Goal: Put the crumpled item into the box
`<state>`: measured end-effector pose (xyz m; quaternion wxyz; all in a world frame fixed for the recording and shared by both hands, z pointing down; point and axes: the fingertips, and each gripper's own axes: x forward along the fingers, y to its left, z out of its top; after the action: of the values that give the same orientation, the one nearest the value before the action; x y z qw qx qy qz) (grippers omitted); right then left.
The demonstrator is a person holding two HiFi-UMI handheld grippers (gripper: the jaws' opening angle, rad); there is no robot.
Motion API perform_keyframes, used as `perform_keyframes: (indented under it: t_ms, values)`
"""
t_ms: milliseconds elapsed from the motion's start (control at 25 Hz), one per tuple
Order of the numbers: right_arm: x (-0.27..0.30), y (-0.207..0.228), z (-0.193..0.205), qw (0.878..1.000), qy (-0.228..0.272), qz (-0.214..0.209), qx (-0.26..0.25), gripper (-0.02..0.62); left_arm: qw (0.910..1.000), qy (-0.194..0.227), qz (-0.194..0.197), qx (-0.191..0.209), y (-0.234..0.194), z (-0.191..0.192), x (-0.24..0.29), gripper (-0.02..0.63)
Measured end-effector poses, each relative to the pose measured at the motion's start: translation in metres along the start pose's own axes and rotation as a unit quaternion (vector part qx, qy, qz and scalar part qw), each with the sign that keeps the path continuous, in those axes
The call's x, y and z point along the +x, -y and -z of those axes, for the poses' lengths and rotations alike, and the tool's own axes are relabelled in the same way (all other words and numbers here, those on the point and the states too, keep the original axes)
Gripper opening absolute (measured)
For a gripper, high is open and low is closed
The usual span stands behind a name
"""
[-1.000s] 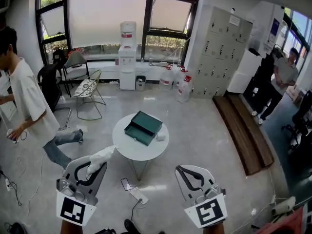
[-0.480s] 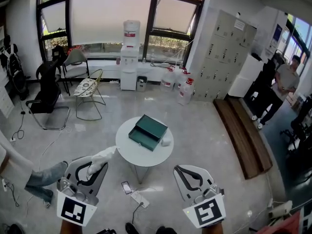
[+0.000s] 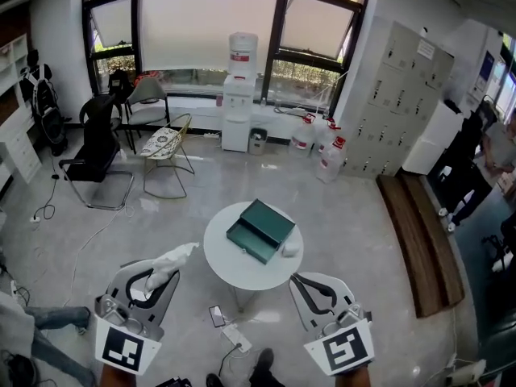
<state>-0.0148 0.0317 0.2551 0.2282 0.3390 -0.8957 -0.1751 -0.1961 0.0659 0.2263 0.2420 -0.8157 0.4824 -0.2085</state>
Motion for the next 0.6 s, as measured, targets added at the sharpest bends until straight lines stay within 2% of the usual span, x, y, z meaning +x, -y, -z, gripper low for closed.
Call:
perform_keyframes:
  t_ms: [600]
  values:
    - [0.068,0.136,0.044,0.994,0.062,-0.089,-0.012,0.038,0.9961,-0.067,-0.057,0.006,-0.001,-0.031,0.142,0.075]
